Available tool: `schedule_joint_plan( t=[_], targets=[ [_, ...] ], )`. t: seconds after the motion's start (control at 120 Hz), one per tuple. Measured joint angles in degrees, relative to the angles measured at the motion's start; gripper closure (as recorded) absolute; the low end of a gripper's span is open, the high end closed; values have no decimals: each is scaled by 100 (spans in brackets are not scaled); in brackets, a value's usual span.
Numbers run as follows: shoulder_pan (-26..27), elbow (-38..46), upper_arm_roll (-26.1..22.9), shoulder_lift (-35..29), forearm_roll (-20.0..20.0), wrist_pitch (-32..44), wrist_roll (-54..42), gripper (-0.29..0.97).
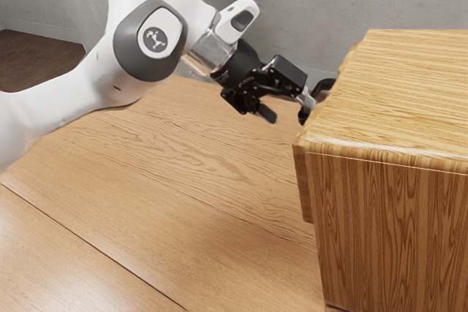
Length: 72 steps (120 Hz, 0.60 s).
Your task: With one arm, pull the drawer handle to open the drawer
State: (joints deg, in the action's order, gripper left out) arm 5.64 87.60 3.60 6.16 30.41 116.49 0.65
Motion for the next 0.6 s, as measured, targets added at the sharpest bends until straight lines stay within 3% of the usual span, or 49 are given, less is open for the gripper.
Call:
schedule_joint_plan(
  t=[0.6],
  targets=[
    [-59, 494, 801, -382, 216, -53, -52, 0]
  ],
)
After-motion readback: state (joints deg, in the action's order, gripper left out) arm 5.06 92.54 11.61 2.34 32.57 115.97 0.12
